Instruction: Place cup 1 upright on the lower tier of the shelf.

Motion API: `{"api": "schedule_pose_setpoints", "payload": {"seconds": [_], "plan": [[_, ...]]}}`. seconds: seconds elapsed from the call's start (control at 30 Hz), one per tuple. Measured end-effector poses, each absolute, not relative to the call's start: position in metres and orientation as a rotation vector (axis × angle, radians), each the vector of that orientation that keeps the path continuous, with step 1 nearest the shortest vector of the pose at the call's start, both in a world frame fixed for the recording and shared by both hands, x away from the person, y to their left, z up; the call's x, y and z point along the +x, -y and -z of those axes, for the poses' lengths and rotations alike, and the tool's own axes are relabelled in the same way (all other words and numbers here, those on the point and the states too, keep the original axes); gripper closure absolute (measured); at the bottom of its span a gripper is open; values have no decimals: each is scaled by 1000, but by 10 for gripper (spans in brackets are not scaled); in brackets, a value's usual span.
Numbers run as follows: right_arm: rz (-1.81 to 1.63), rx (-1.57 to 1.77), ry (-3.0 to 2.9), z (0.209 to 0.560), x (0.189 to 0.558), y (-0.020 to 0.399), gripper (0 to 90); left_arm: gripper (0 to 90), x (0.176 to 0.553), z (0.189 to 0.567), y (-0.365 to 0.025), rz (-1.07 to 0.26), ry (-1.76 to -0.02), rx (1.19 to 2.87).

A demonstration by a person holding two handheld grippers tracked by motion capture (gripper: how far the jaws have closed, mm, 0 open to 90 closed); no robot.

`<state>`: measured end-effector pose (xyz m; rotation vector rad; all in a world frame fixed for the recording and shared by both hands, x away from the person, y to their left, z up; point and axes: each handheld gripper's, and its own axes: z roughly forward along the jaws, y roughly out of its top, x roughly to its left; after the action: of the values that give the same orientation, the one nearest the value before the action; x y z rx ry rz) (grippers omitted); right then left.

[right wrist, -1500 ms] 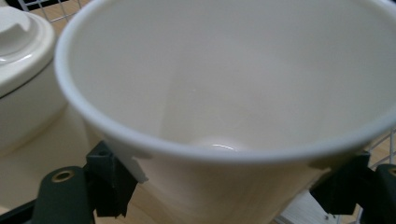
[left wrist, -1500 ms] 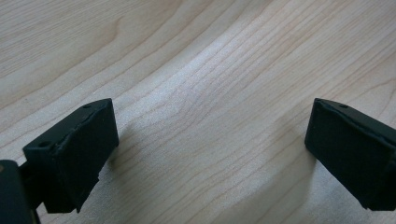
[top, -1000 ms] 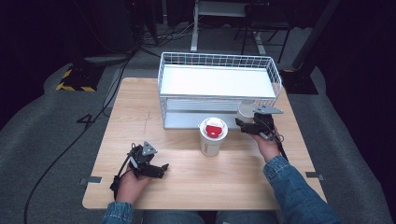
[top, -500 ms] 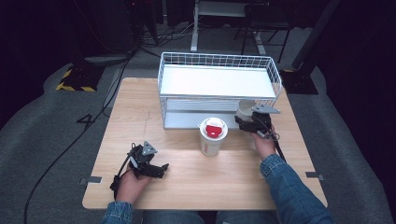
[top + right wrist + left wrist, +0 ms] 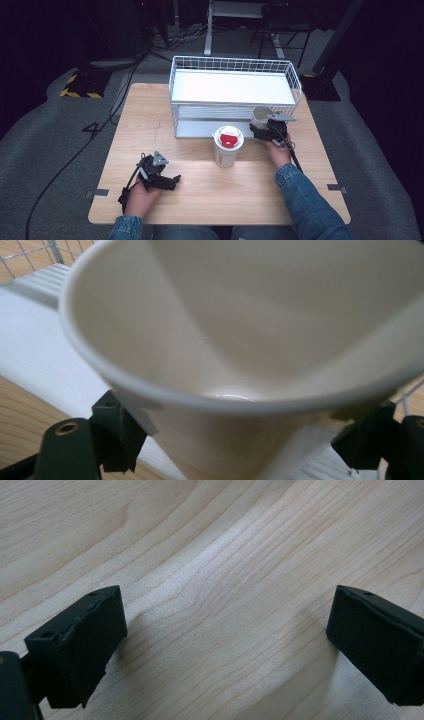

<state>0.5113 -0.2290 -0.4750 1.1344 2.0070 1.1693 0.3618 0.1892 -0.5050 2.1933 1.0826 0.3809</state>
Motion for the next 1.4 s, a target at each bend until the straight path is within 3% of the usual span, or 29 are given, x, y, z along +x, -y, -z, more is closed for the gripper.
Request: {"api": "schedule_pose_setpoints", "payload": {"seconds": [0.73,0.9,1.4], "plan": [[-1234,1187,-2006,480,517,231,221,32,362,505,-189,-381,-1082,2195],[-1219,1171,-1985,479,517,232,162,32,362,505,-189,-381,-1082,2194],[-1116,1163,-1943,467,499,223,153,32,362,505,-189,-381,-1082,2194]]}}
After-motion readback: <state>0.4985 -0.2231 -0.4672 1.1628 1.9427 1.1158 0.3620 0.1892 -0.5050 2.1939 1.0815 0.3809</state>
